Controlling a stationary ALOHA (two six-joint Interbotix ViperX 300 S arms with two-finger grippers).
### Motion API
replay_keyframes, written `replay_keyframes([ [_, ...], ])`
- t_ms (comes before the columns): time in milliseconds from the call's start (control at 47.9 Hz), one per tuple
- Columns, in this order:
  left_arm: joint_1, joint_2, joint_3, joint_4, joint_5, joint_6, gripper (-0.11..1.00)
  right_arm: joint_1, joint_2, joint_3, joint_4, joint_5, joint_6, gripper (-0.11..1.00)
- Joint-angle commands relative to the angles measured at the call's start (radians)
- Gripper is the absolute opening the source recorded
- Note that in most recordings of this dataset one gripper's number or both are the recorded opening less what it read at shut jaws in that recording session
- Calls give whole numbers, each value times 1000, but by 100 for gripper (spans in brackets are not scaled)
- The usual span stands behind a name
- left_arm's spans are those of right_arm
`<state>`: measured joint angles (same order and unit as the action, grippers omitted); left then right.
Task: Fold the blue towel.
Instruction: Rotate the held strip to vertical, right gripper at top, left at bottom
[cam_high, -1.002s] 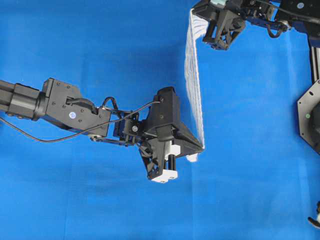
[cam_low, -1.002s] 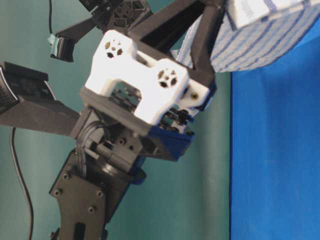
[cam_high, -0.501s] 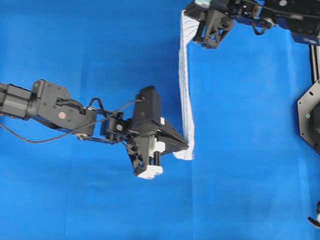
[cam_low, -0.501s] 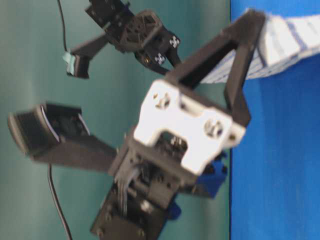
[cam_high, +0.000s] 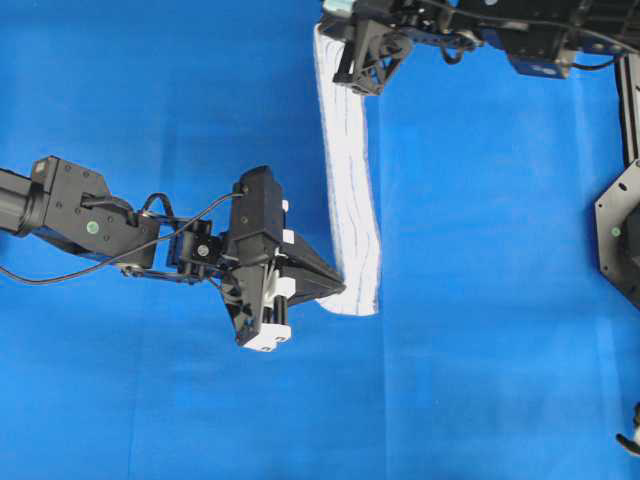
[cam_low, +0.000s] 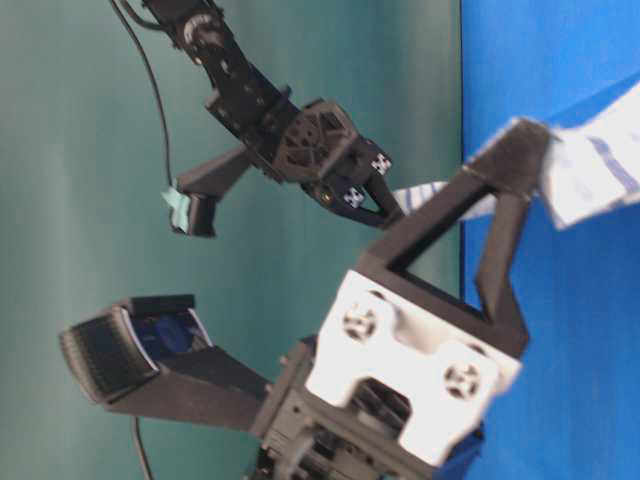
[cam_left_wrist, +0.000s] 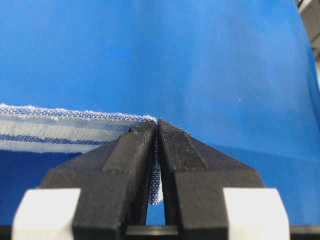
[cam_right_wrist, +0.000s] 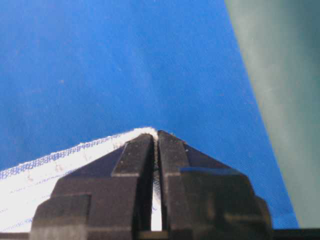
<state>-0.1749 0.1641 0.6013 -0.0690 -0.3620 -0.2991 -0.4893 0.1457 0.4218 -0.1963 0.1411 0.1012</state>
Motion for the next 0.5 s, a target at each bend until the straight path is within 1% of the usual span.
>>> replay_keyframes([
  [0,-86,-35,-5,-3,-14,-5,1,-26,-2,-46,-5,-6,-2,2],
  [376,-80,-15,2,-5,-14,-3,2,-25,11,-41,-5,-5,-2,2],
  [480,-80,-11,-2,-5,-12,-3,4,-25,18,-43,-5,-8,-2,2],
])
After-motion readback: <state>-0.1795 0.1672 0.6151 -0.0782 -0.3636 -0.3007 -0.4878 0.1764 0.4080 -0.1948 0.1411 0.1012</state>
